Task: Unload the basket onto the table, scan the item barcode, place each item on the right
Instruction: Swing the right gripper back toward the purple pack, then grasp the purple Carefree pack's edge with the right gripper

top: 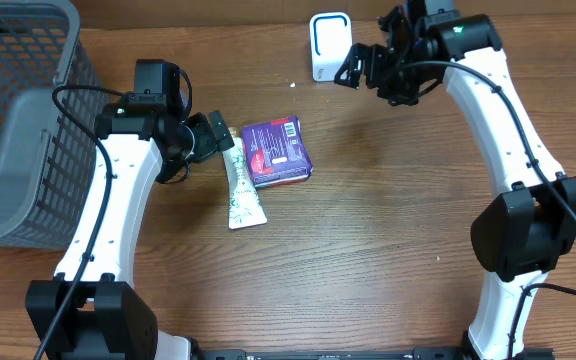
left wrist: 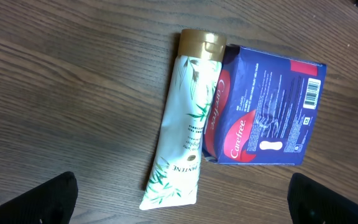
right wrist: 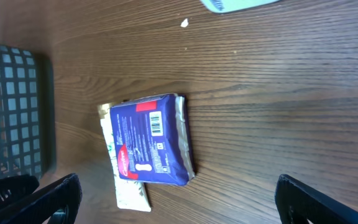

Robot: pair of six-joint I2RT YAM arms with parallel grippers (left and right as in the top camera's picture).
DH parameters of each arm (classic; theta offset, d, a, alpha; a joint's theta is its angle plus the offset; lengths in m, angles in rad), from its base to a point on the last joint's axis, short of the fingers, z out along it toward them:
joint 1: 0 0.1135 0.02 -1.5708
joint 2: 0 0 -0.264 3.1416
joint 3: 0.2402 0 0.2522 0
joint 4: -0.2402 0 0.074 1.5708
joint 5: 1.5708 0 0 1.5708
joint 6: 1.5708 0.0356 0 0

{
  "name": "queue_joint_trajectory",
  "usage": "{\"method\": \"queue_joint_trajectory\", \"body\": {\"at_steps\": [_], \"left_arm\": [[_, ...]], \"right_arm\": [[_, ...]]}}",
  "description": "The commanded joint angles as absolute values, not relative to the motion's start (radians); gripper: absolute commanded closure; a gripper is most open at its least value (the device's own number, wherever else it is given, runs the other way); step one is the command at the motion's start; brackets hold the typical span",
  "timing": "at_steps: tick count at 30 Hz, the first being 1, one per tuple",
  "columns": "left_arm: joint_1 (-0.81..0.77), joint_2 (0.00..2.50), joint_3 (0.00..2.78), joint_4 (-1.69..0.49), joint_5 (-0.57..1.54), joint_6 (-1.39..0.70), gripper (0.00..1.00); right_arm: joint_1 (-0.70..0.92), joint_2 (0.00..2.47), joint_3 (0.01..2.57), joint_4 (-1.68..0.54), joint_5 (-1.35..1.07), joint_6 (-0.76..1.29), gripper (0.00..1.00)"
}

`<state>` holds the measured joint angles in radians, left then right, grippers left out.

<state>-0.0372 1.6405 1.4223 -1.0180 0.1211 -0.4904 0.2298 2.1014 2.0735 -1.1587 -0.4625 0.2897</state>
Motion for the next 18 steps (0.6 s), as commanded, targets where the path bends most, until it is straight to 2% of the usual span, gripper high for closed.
{"method": "queue_joint_trajectory", "body": {"at_steps": [1,10,18], "left_arm": [[-0.033,1.649,1.441,-1.017,0.130,-0.487,0.00],[-0.033,1.649,1.441,-1.017,0.130,-0.486,0.00],[-0.033,1.649,1.441,-1.017,0.130,-0.487,0.00]], "right_arm": [[0.236,2.087,2.070,-1.150,-0.412,0.284,0.00],[0.284,2.088,2.001,-1.186,-0.401,0.284,0.00],[0.336,2.088,1.924,-1.089,-0.404,0.287,0.00]]}}
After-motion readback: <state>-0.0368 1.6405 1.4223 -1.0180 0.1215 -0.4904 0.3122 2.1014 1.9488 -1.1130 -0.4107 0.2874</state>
